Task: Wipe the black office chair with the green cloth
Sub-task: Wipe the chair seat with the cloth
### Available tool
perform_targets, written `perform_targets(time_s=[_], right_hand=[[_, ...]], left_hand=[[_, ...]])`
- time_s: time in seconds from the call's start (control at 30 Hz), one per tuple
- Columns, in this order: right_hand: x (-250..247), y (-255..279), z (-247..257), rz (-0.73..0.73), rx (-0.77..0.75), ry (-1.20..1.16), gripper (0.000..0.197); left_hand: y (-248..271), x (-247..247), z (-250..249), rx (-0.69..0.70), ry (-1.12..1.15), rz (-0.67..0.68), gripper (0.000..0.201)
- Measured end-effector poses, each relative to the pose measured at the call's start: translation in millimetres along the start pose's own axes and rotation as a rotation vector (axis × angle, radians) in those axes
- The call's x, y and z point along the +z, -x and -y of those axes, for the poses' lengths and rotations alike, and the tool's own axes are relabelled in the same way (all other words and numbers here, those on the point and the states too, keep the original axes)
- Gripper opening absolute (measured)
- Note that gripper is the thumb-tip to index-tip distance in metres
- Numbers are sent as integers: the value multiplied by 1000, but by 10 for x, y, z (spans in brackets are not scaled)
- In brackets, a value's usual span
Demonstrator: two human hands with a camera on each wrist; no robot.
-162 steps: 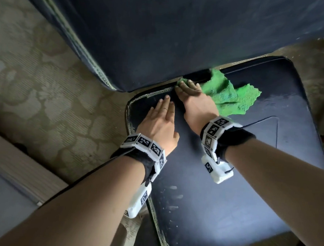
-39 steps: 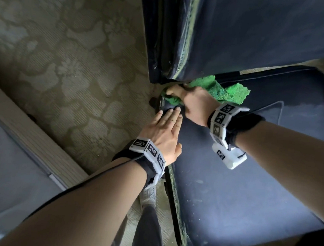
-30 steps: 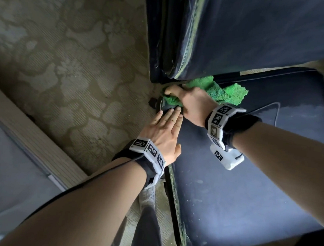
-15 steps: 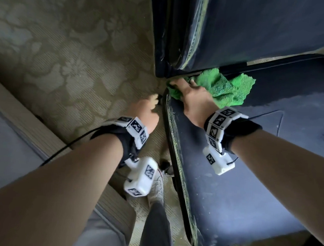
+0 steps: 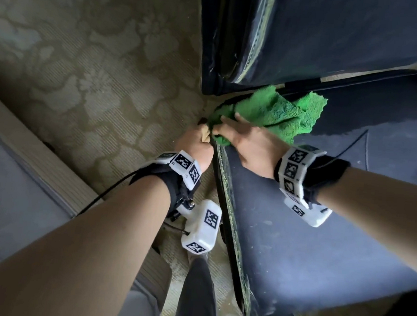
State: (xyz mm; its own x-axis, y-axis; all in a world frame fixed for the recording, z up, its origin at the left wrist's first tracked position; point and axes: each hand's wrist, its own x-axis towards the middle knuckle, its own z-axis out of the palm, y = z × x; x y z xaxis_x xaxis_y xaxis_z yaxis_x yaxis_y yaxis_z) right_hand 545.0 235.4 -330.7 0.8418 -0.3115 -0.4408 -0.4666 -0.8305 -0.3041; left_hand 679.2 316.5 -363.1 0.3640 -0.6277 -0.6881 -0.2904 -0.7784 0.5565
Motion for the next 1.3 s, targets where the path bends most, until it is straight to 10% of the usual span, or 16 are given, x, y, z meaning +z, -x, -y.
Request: perform_targets(time_s=[0.4, 0.53, 0.7, 0.87, 0.97, 1.1, 1.3], right_hand=[[10, 4, -33, 66, 10, -16, 77], [-28, 247, -2, 151, -115, 58, 77], [-55, 68, -3, 2, -58, 24, 70], [284, 347, 146, 63, -182, 17, 69], [288, 417, 171, 17, -31, -235, 71], [204, 449, 135, -502, 327, -594, 44], [199, 865, 8, -745, 803, -835, 33]], left_hand=[[-19, -29, -43, -22, 16, 48, 38], [-95, -14, -21, -81, -43, 84, 73], [-82, 1, -41, -42, 16, 76, 58], [-47, -80, -34, -10, 0, 168, 83], [25, -141, -53, 179, -377, 123, 83], [47, -191, 3, 630, -975, 157, 92], [29, -281, 25, 681, -1283, 179, 103]])
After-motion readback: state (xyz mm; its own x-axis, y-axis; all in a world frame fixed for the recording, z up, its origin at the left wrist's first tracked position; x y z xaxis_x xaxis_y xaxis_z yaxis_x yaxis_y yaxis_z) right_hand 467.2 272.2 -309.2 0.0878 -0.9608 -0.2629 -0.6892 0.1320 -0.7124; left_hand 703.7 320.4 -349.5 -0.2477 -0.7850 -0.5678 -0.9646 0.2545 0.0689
